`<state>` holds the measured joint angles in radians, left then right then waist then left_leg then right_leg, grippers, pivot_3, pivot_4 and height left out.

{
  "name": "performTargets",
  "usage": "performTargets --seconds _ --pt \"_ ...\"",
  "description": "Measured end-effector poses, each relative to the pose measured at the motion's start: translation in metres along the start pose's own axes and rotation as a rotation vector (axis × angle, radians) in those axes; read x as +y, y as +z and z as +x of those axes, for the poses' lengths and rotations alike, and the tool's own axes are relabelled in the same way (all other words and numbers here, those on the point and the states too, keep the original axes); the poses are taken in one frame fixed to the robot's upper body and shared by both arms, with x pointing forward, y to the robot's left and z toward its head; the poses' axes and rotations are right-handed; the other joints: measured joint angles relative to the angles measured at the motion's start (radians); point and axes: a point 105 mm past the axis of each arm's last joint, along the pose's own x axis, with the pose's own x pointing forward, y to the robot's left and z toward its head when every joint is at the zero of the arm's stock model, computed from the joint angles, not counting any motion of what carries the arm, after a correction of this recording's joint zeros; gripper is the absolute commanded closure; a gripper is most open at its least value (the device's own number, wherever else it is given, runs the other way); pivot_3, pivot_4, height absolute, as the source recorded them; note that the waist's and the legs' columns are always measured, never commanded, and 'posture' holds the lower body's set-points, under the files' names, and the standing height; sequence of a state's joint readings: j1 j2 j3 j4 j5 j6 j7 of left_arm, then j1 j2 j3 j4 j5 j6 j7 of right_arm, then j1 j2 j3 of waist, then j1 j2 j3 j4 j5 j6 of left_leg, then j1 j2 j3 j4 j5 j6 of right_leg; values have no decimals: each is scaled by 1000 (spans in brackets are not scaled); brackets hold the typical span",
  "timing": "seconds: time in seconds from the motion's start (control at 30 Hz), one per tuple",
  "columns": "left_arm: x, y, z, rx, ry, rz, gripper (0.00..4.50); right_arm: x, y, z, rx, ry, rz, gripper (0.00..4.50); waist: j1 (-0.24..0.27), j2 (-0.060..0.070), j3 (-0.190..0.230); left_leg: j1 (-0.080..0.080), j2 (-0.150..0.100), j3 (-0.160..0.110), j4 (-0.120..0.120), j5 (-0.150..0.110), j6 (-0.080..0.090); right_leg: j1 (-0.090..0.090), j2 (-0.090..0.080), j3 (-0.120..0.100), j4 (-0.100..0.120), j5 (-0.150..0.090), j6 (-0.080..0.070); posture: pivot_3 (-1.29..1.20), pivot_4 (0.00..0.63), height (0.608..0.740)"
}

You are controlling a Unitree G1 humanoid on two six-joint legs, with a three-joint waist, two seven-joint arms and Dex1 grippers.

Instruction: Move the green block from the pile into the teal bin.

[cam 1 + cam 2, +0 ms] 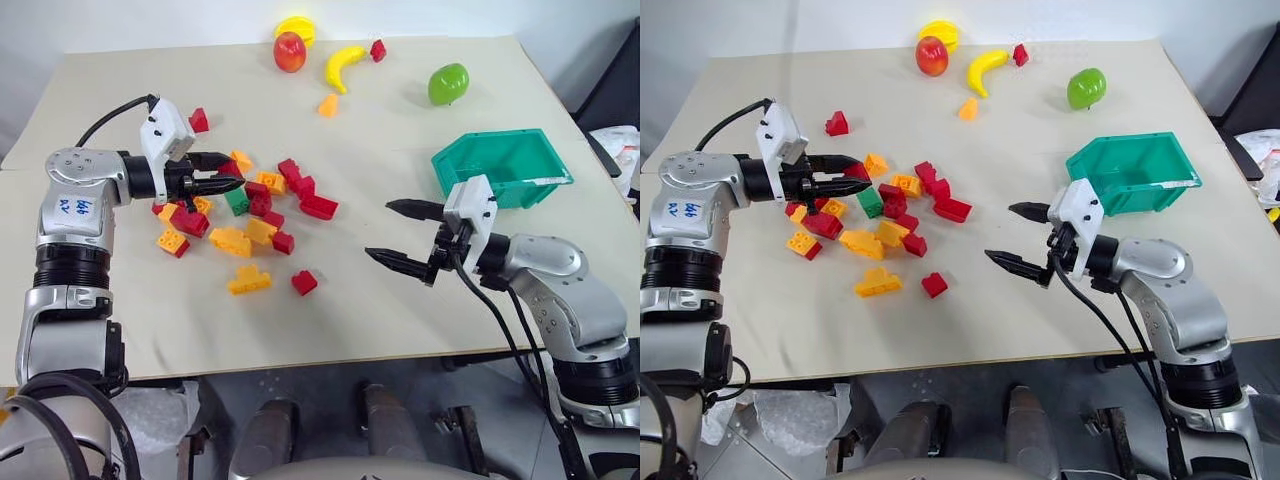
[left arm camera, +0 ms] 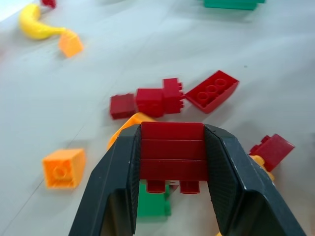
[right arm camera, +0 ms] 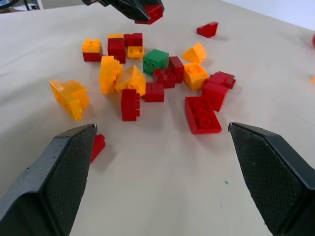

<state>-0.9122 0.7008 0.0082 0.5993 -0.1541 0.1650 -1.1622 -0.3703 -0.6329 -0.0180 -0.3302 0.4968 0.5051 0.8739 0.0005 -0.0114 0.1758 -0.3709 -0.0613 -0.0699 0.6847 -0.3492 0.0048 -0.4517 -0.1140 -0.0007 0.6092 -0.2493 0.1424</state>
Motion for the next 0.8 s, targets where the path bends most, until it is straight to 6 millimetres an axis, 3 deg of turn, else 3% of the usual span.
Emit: performTargets --seconds 0.1,0.3,0.57,0.8 --pt "9 -14 4 72 54 -48 1729 1 1 -4 -3 -19 -5 0 0 0 0 0 -2 0 0 0 0 0 1 0 0 0 0 0 150 740" --pt "16 -15 4 120 73 -52 59 1 1 -6 -5 -35 -4 0 -3 0 0 0 -2 1 0 0 0 0 0 0 1 0 0 0 150 740" --pt "14 -45 3 289 35 -39 13 0 2 -5 -14 -48 -3 0 -2 0 0 0 -3 1 0 0 0 0 0 0 1 0 0 0 150 740" --pt "18 -61 16 437 65 19 13 0 1 -5 -15 -62 0 0 0 0 0 0 -4 1 0 0 1 0 0 0 1 0 0 0 150 740"
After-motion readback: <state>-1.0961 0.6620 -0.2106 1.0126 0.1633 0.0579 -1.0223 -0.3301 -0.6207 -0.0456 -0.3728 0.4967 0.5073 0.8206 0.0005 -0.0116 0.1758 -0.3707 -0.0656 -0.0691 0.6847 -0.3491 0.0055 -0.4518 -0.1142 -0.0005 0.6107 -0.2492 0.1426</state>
